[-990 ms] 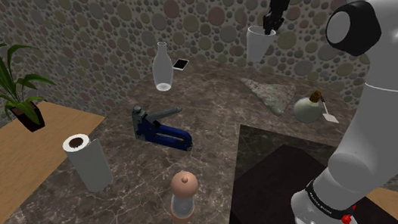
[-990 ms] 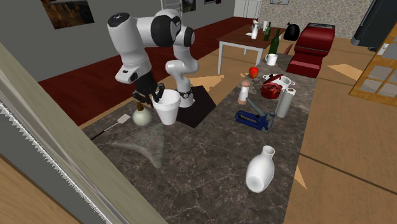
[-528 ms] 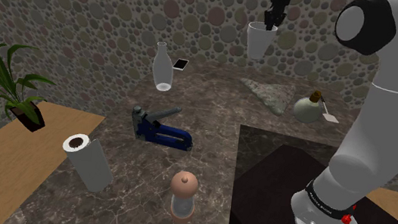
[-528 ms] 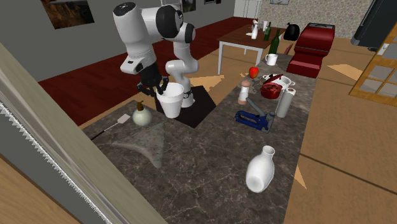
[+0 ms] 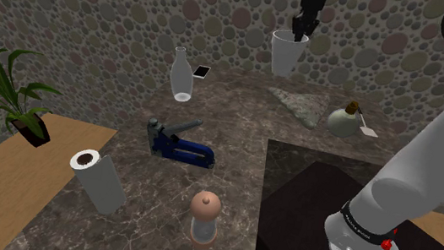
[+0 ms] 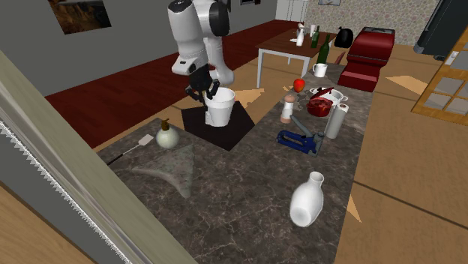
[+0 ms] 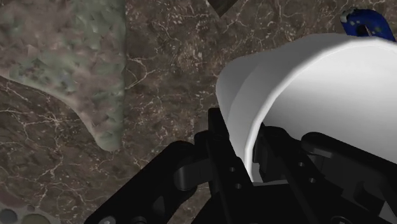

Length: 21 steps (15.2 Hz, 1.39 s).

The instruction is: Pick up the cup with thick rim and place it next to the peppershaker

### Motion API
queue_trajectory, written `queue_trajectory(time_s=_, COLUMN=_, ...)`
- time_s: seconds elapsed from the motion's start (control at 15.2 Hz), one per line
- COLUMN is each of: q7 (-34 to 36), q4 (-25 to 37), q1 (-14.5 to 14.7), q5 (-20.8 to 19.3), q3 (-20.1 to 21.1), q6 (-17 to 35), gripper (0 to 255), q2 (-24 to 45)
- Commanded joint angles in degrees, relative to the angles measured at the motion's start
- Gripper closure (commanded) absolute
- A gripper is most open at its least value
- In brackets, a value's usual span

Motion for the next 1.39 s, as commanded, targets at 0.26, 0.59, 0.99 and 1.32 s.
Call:
queue_trajectory(time_s=0.26, q7=7.75, q4=-13.39, q1=2.84, q5=-1.73, q3=4.63, q6=2.74, gripper=255, q2=-11.91)
queue_trajectory(time_s=0.59, q7=14.02, q4=-21.25, q1=4.52, q5=-1.26, q3=9.0, q6=3.38, gripper=255, q2=-19.88)
queue_trajectory(time_s=0.99, q7=21.49, q4=-28.39, q1=6.6, q5=1.03, q3=14.66, q6=3.4, gripper=255, q2=-27.91)
queue_trajectory(time_s=1.32, q7=27.81, q4=-32.57, q1=8.59, q5=4.07, q3=19.71, q6=3.16, gripper=255, q2=-33.3)
